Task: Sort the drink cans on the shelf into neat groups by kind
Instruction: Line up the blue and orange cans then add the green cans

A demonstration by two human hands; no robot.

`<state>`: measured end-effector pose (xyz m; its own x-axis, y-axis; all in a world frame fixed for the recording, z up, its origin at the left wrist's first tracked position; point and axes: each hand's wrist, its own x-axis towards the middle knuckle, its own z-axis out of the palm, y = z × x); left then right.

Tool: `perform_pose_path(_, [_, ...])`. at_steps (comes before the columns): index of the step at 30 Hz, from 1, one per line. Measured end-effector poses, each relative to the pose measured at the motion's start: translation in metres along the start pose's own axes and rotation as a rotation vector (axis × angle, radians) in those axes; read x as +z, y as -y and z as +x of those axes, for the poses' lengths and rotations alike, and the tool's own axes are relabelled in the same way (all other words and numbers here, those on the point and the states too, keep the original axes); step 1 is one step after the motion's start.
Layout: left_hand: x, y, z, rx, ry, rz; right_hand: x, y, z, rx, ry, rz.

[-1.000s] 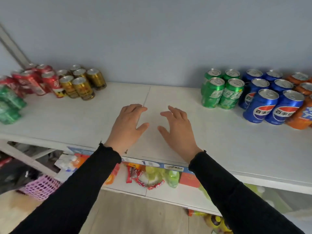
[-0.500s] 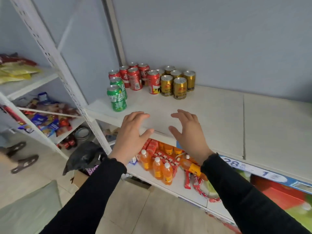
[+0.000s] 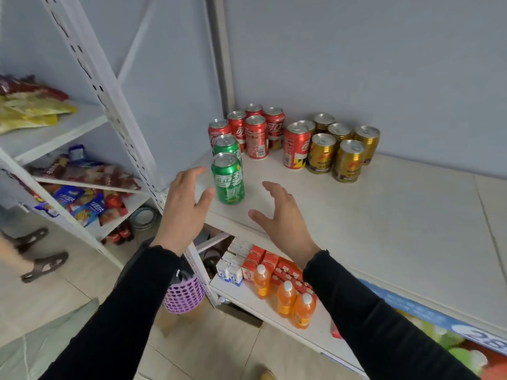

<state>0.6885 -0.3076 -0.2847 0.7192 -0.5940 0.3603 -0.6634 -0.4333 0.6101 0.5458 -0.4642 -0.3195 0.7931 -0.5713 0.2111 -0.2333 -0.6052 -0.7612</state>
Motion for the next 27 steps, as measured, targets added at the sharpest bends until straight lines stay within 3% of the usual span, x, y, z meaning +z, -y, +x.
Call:
perform_pose_path(7, [0.008,0.039,0.070,-0.046,0.049,-0.070,0.049,0.003,0.055,0.097,0.071,0.219])
perform_pose_path(16, [0.028,0.042,0.125,0.020,0.119,-0.249,0.060,0.001,0.069,0.092,-0.031,0.128])
perform_pose_path(22, [0.041,0.046,0.137,0.110,0.268,-0.356,0.047,0.002,0.051,0.227,-0.148,0.175])
perform_pose_path(27, [0.046,0.051,0.144,0.180,0.230,-0.351,0.047,0.006,0.040,0.300,-0.283,0.219])
